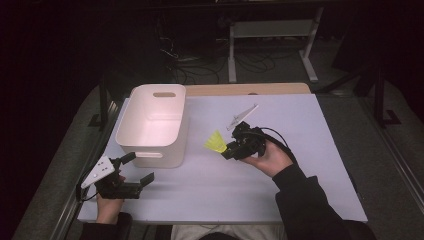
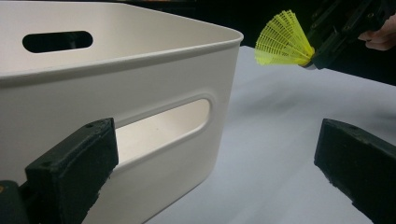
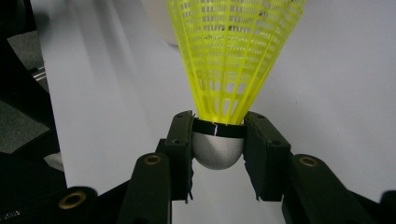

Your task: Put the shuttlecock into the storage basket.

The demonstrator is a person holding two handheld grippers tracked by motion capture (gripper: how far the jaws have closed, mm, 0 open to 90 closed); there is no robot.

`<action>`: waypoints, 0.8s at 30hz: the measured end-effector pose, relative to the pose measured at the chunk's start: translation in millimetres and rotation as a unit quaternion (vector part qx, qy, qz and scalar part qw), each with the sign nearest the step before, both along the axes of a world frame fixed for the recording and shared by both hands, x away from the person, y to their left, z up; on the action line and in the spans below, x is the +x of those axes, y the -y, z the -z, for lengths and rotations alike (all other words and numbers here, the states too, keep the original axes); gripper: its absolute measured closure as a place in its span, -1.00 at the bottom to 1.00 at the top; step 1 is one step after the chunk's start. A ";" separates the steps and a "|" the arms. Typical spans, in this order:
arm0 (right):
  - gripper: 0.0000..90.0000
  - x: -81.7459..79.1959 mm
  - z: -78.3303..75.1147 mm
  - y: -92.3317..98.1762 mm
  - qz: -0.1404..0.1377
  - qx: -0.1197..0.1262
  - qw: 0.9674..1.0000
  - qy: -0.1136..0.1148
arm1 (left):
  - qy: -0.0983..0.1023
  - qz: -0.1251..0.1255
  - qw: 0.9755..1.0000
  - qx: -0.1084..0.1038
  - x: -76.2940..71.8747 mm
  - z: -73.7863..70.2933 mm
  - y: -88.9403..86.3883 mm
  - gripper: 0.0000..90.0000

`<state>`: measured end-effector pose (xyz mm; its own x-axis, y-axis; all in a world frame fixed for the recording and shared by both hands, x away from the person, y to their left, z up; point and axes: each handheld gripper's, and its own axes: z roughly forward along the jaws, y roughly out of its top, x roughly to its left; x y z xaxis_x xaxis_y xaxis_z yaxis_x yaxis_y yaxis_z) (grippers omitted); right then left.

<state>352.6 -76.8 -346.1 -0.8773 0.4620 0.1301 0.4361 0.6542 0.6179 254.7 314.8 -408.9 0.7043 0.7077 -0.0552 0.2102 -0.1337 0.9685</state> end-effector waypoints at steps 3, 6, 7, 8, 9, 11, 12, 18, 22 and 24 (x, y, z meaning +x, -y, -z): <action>0.40 1.7 -3.5 -1.1 -0.002 0.000 1.000 0.002 | 0.000 0.000 1.000 0.000 0.0 0.0 0.1 -1.00; 0.40 3.5 -6.5 -2.3 -0.004 0.001 1.000 0.004 | 0.000 0.000 1.000 0.000 -0.1 0.0 0.0 -1.00; 0.40 3.9 -7.4 -2.8 -0.004 0.002 1.000 0.005 | 0.000 0.000 1.000 0.000 0.0 0.0 0.0 -1.00; 0.40 4.2 -8.3 -3.2 -0.005 0.002 1.000 0.004 | 0.000 0.000 1.000 0.000 0.0 0.1 0.1 -1.00; 0.40 4.5 -9.1 -3.9 -0.006 0.003 1.000 0.004 | 0.000 0.001 1.000 0.000 0.1 0.1 0.1 -1.00; 0.40 5.0 -11.0 -5.7 -0.007 0.000 1.000 0.004 | 0.000 0.001 1.000 0.000 0.2 0.1 0.2 -1.00; 0.40 5.3 -12.2 -6.6 -0.009 0.000 1.000 0.006 | 0.000 0.001 1.000 0.000 0.1 0.1 0.2 -1.00; 0.40 7.2 -22.3 -12.3 -0.016 0.001 1.000 0.014 | 0.000 0.001 1.000 0.000 0.1 0.1 0.1 -1.00; 0.40 8.9 -27.7 -15.7 -0.020 0.002 1.000 0.017 | 0.000 0.001 1.000 0.000 0.0 0.1 0.2 -1.00; 0.40 9.9 -30.0 -17.4 -0.022 0.002 1.000 0.019 | 0.000 0.001 1.000 0.000 -0.1 0.1 0.1 -1.00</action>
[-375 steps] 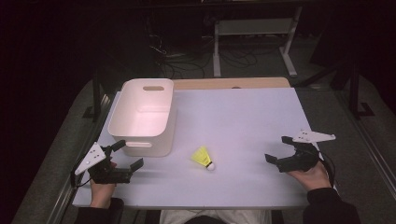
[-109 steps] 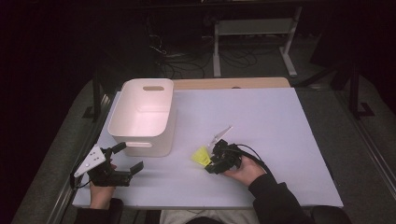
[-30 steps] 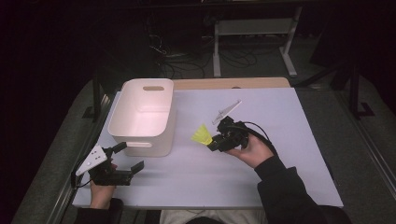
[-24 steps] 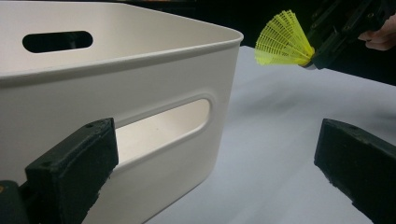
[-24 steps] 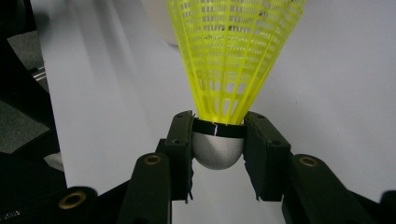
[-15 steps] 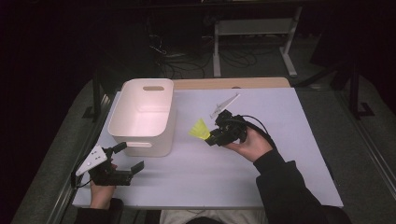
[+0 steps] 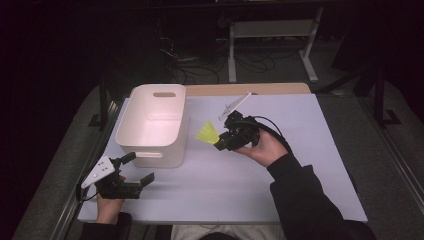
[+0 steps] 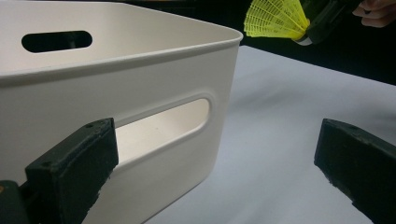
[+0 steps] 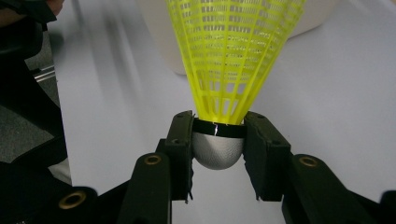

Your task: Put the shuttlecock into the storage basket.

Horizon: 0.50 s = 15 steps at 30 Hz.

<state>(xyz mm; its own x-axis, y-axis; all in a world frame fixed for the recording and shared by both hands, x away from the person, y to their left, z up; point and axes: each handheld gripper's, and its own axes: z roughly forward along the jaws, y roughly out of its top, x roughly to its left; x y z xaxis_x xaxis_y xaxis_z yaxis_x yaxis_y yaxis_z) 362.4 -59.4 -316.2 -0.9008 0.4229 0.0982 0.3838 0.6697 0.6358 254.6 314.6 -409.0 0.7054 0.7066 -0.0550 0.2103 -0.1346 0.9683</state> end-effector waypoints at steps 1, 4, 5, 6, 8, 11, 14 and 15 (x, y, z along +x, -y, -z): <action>0.40 0.3 -1.1 -0.9 0.000 0.000 1.000 -0.001 | 0.000 0.000 1.000 0.000 0.0 0.0 0.0 -1.00; 0.40 1.5 -3.6 -3.6 -0.003 0.000 1.000 0.002 | 0.000 0.000 1.000 0.000 0.1 0.0 0.0 -1.00; 0.40 1.8 -4.4 -4.7 -0.003 0.000 1.000 0.002 | 0.000 0.000 1.000 0.001 0.2 0.1 -0.1 -1.00; 0.40 2.1 -5.0 -5.9 -0.004 -0.003 1.000 0.004 | 0.000 0.000 1.000 0.001 0.2 0.1 0.0 -1.00; 0.40 2.7 -6.3 -8.6 -0.006 -0.005 1.000 0.005 | 0.000 0.000 1.000 0.000 0.0 0.0 0.0 -1.00; 0.40 4.0 -9.3 -12.1 -0.010 -0.004 1.000 0.006 | 0.000 0.000 1.000 0.001 0.0 0.0 -0.2 -1.00; 0.40 5.2 -12.4 -15.2 -0.012 -0.005 1.000 0.009 | 0.000 0.000 1.000 0.000 -0.1 0.1 -0.1 -1.00; 0.40 5.5 -13.2 -16.1 -0.013 -0.004 1.000 0.009 | 0.000 0.000 1.000 0.000 -0.1 0.1 -0.1 -1.00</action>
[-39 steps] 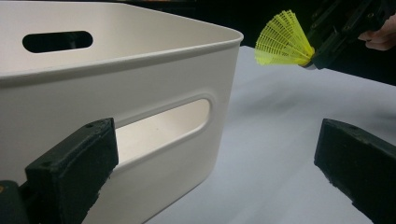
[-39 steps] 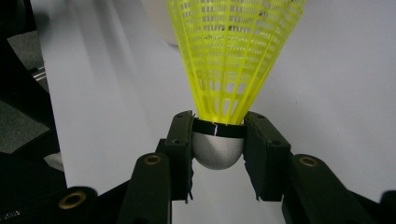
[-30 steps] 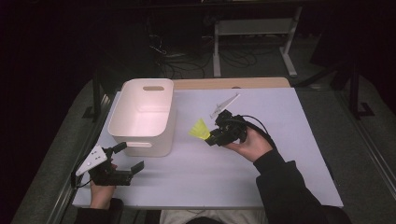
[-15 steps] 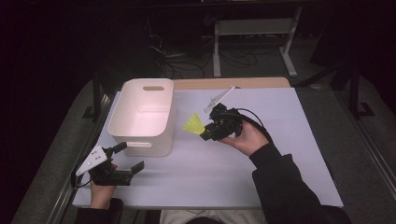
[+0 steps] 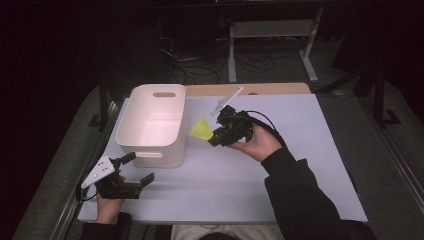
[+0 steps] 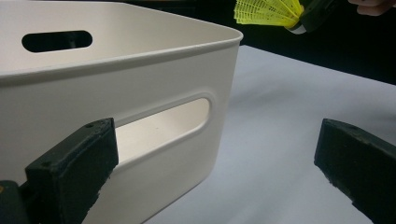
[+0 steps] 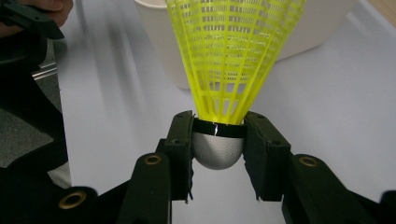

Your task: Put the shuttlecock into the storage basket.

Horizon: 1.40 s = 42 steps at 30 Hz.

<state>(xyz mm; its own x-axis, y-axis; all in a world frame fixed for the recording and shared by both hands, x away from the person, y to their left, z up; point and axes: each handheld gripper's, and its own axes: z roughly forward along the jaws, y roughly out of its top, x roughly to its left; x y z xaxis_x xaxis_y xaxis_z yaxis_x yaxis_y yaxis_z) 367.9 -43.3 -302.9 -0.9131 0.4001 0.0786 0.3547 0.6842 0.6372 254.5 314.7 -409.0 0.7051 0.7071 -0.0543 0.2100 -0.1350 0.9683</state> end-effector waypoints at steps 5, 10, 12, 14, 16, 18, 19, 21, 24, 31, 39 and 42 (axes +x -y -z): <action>0.40 1.8 -3.9 -3.5 -0.001 0.000 1.000 0.001 | 0.000 0.001 1.000 0.000 0.0 0.0 0.0 -1.00; 0.40 4.1 -6.7 -6.7 -0.004 0.000 1.000 0.002 | 0.000 0.000 1.000 0.000 0.0 0.0 0.0 -1.00; 0.40 5.2 -7.7 -8.1 -0.005 0.001 1.000 0.002 | 0.000 0.000 1.000 0.000 0.0 0.0 0.0 -1.00; 0.40 6.6 -8.5 -9.6 -0.007 0.000 1.000 0.004 | 0.000 0.000 1.000 0.000 -0.1 0.0 -0.1 -1.00; 0.40 8.4 -8.5 -11.4 -0.009 0.001 1.000 0.003 | 0.000 0.001 1.000 0.000 -0.1 0.0 -0.1 -1.00; 0.40 9.8 -8.6 -13.2 -0.008 0.003 1.000 0.001 | 0.000 0.000 1.000 0.000 0.0 -0.1 0.0 -1.00; 0.40 10.5 -8.9 -14.2 -0.009 0.004 1.000 0.001 | 0.000 0.000 1.000 0.000 0.0 0.0 0.0 -1.00; 0.40 11.6 -9.5 -16.3 -0.011 0.005 1.000 0.002 | 0.000 0.000 1.000 0.000 -0.2 0.0 0.0 -1.00; 0.40 12.8 -10.8 -19.4 -0.014 0.008 1.000 0.003 | 0.000 0.000 1.000 0.000 -0.1 0.0 0.0 -1.00; 0.40 15.9 -14.4 -23.6 -0.014 0.009 1.000 0.004 | 0.000 0.001 1.000 0.000 -0.2 0.0 -0.1 -1.00; 0.40 18.3 -19.8 -26.3 -0.016 0.013 1.000 0.006 | 0.000 0.001 1.000 -0.001 -0.3 0.0 -0.1 -1.00; 0.40 19.6 -21.0 -28.2 -0.018 0.014 1.000 0.007 | 0.000 0.001 1.000 0.000 -0.2 0.0 0.0 -1.00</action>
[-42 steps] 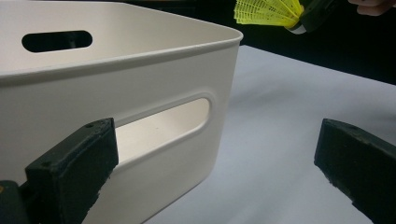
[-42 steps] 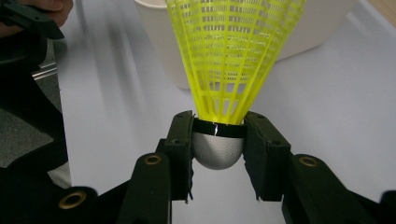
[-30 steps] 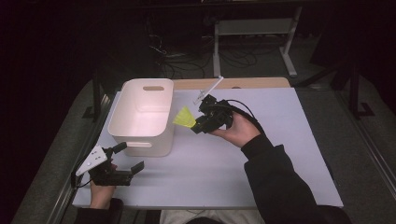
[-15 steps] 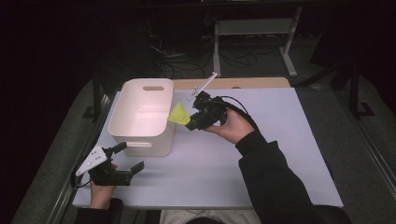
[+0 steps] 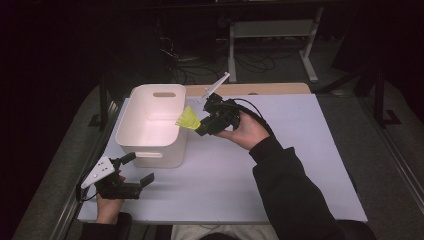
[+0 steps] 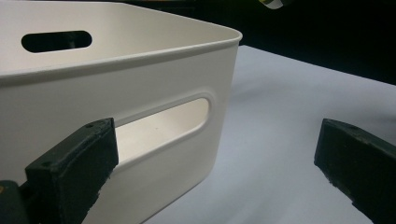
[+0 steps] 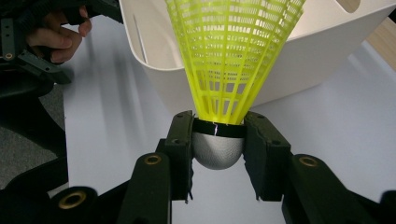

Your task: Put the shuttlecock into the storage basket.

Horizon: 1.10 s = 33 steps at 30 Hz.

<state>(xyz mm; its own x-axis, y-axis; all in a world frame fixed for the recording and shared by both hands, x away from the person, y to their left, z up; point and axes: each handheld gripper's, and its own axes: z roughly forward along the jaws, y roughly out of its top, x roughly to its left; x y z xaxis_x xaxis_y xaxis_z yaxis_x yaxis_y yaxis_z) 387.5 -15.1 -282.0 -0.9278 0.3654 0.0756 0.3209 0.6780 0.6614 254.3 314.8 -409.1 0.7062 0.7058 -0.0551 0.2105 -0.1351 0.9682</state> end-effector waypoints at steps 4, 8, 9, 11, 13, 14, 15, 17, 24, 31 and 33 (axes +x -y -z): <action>0.40 2.1 -0.4 -3.8 -0.002 0.001 1.000 -0.001 | 0.000 0.000 1.000 0.000 0.0 0.0 -0.1 -1.00; 0.40 4.3 -1.7 -8.7 -0.004 0.002 1.000 -0.001 | 0.000 0.000 1.000 0.000 -0.2 -0.1 -0.2 -1.00; 0.40 4.6 -2.5 -9.9 -0.005 0.001 1.000 -0.001 | 0.001 0.000 1.000 0.000 -0.3 -0.1 -0.3 -1.00; 0.40 4.4 -3.7 -12.7 -0.008 0.001 1.000 0.000 | 0.000 0.000 1.000 0.000 -0.2 -0.1 -0.3 -1.00; 0.40 3.8 -5.1 -15.1 -0.010 0.001 1.000 0.001 | 0.000 0.000 1.000 0.000 -0.3 -0.1 -0.2 -1.00; 0.40 3.8 -5.9 -16.1 -0.011 0.000 1.000 0.002 | 0.001 0.000 1.000 -0.001 -0.3 -0.2 -0.3 -1.00; 0.40 3.6 -6.9 -17.1 -0.012 0.000 1.000 0.003 | 0.001 0.000 1.000 0.000 -0.3 -0.2 -0.3 -1.00; 0.40 3.6 -8.0 -17.8 -0.013 0.000 1.000 0.005 | 0.001 0.000 1.000 0.000 -0.2 -0.2 -0.3 -1.00; 0.40 5.6 -15.7 -23.4 -0.017 0.004 1.000 0.010 | 0.000 0.000 1.000 0.000 -0.2 -0.3 -0.4 -1.00; 0.40 7.6 -18.0 -28.8 -0.020 0.000 1.000 0.010 | 0.001 -0.001 1.000 0.001 -0.1 -0.2 -0.5 -1.00; 0.40 8.1 -19.2 -30.3 -0.020 0.002 1.000 0.011 | 0.001 -0.001 1.000 0.001 -0.1 -0.2 -0.5 -1.00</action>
